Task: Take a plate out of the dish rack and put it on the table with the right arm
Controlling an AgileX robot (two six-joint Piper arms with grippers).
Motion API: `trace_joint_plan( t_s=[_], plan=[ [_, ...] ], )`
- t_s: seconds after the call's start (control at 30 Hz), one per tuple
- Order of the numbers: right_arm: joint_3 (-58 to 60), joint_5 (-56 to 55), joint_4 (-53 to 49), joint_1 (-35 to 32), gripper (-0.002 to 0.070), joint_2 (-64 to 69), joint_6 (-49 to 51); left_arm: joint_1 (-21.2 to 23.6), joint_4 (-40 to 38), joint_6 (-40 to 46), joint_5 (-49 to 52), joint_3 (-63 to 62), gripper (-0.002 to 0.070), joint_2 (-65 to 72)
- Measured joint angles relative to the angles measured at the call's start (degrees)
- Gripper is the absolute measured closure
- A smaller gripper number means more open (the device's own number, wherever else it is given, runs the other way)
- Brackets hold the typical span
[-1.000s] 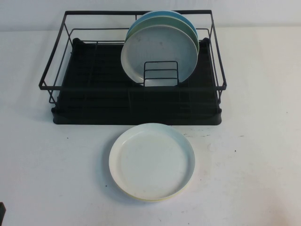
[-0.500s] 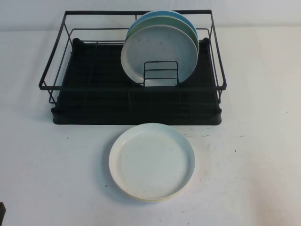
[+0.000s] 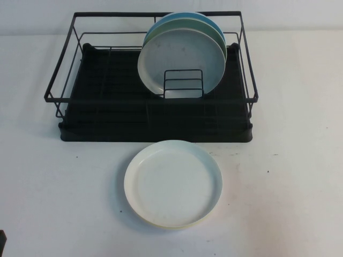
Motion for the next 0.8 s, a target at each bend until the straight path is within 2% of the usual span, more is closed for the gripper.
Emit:
trace_joint_plan(
  t_s=[0.33, 0.47, 0.67, 0.8],
  plan=[
    [-27.97, 14.13, -0.72, 0.58, 0.0694, 35.04, -16.95, 0.00, 0.00, 0.00, 0.00, 0.00, 0.0679, 0.00],
    [-40.34, 14.68, -2.10, 5.19, 0.0694, 46.84, -22.63, 0.00, 0.00, 0.00, 0.00, 0.00, 0.0679, 0.00],
    [-58.20, 16.84, -11.52, 14.79, 0.0694, 63.22, -26.26, 0.00, 0.00, 0.00, 0.00, 0.00, 0.0679, 0.00],
    [-69.57, 21.87, -14.90, 16.99, 0.0694, 71.85, -28.86, 0.00, 0.00, 0.00, 0.00, 0.00, 0.0679, 0.00]
  ],
)
